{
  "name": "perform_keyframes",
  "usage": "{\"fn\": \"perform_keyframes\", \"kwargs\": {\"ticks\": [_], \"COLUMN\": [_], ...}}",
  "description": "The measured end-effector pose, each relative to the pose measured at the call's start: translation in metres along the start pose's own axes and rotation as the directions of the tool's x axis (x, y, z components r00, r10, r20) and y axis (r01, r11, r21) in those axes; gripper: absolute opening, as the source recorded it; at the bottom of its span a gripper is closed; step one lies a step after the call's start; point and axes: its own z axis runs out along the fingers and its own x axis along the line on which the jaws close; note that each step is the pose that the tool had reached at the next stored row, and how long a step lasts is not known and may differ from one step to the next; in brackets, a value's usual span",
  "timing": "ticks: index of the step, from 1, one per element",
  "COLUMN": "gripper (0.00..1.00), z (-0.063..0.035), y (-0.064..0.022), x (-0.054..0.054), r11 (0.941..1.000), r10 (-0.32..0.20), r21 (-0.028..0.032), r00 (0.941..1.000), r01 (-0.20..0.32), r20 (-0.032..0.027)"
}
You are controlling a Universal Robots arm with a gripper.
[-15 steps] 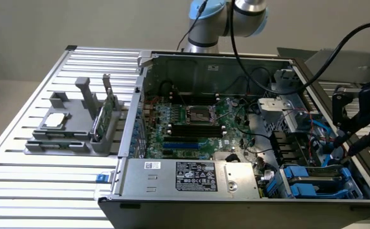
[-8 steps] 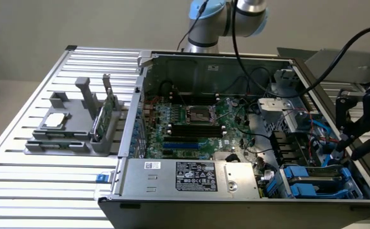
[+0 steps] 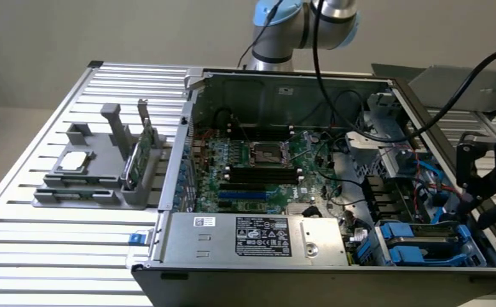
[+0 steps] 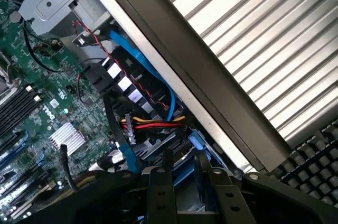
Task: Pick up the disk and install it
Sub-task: 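Insert the disk into the insertion slot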
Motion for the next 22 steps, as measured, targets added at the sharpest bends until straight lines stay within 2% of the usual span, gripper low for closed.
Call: {"fn": "perform_keyframes", "kwargs": {"ticks": [7, 12, 18, 22], "gripper": [0.31, 0.31, 0.31, 0.31], "z": [0.0075, 0.0078, 0.0086, 0.0095], "y": [-0.0013, -0.0014, -0.0014, -0.0027], "x": [-0.0011, -0.0011, -0.0008, 0.0011], "r11": [0.9975, 0.9933, 0.9894, 0.9852], "r10": [0.071, 0.115, 0.145, 0.171], "r21": [-0.0021, -0.0025, -0.0013, -0.0025], "r00": [0.9975, 0.9933, 0.9894, 0.9852], "r01": [-0.071, -0.115, -0.145, -0.171], "r20": [0.0018, 0.0010, -0.0006, 0.0004]}}
